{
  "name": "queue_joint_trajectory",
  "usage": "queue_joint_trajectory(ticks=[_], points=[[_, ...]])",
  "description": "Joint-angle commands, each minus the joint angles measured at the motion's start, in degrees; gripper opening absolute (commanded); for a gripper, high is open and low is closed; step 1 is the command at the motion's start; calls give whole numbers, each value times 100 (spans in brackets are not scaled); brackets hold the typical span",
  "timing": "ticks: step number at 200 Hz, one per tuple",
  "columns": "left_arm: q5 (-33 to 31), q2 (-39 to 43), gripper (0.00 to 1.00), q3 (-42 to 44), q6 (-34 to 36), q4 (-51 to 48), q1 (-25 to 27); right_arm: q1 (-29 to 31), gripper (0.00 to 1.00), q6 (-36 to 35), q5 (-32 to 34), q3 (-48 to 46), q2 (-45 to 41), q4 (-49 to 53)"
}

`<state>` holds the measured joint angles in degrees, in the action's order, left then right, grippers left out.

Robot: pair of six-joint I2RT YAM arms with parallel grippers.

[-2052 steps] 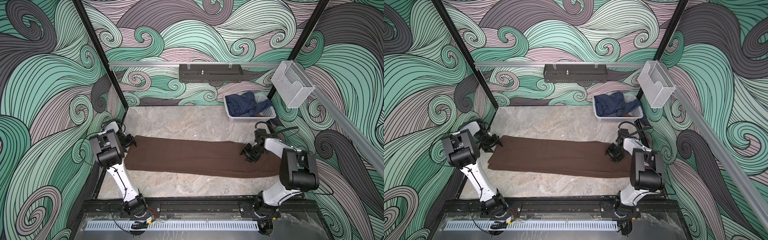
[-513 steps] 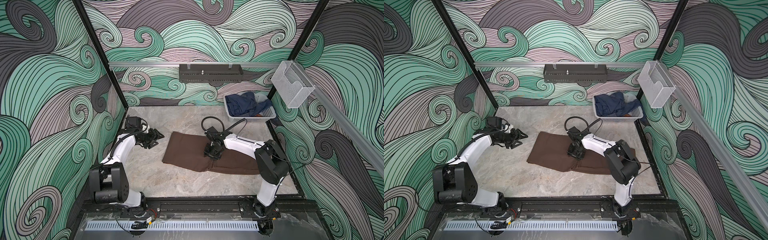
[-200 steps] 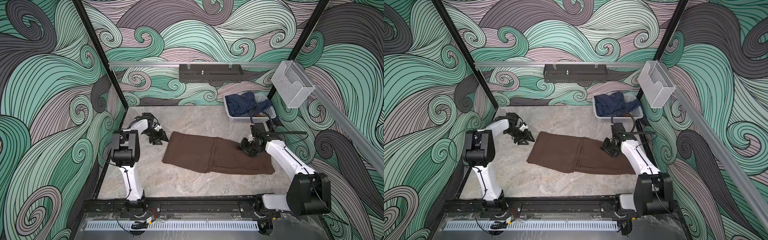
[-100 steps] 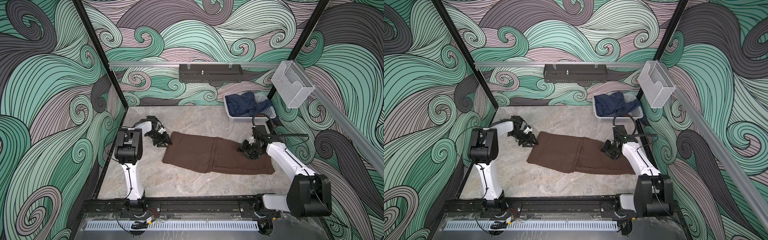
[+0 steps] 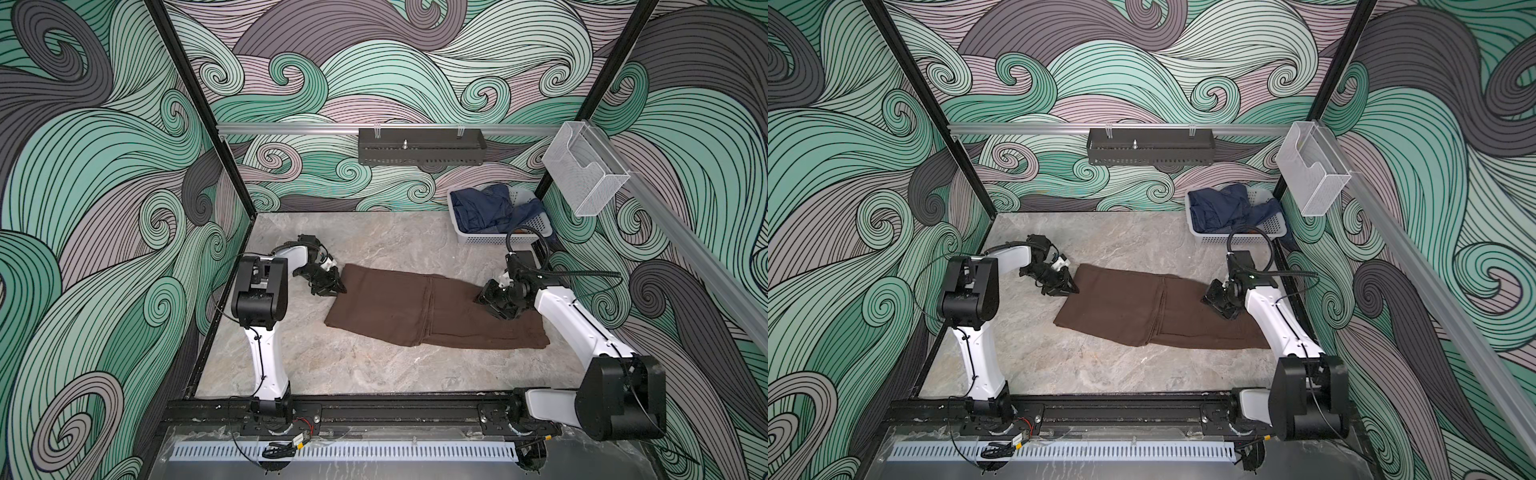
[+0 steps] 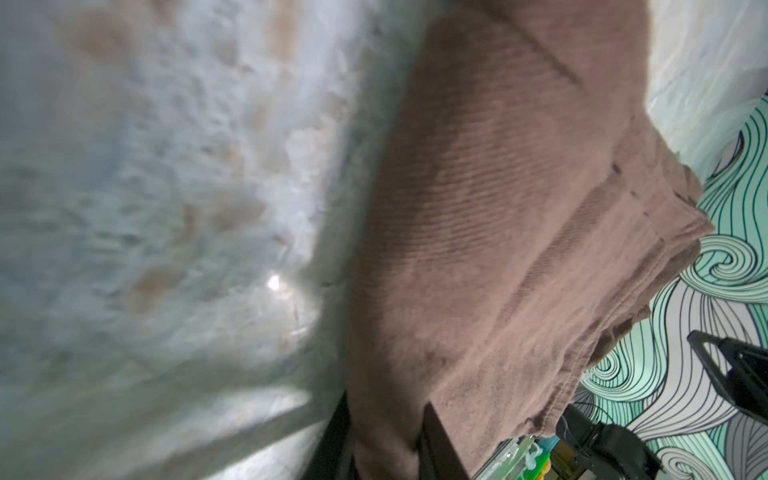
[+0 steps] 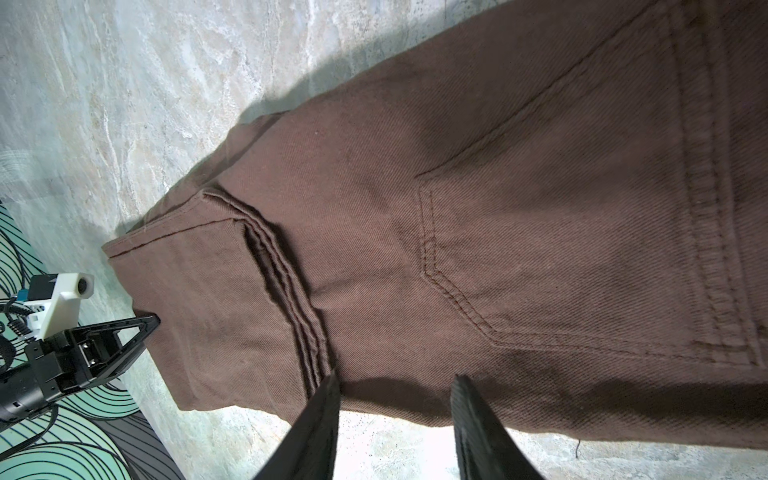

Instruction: Fold and stack the trousers

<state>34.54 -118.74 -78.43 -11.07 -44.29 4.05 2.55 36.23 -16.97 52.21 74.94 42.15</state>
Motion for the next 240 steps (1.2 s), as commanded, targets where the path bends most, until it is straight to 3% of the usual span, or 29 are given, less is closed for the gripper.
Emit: queue_joint_trajectory(ticks=[1, 14, 32, 77, 134, 165, 208, 240], points=[[-190, 142, 12, 148, 28, -123, 78, -38, 46, 44, -61, -77, -128, 17], [-210, 272, 0, 153, 46, -154, 72, -43, 46, 42, -44, -66, -176, 45], [-569, 529, 0, 140, 39, -293, -2, -42, 46, 44, -24, -32, -223, 103], [-2978, 929, 0, -279, 166, -1330, -508, -70, 47, 43, 16, 10, -265, 167], [-4271, 1120, 0, -774, 281, -1860, -1374, -83, 59, -108, 213, 154, 256, 127], [-4437, 1125, 0, -998, 246, -2038, -1493, -82, 61, -258, 153, 169, 625, -71], [-3870, 1230, 0, -1042, 146, -2058, -1482, -84, 57, -529, -748, 202, 1317, -547], [-3492, 1463, 0, -1110, 75, -2143, -1478, -81, 56, -558, -975, 235, 1726, -681]])
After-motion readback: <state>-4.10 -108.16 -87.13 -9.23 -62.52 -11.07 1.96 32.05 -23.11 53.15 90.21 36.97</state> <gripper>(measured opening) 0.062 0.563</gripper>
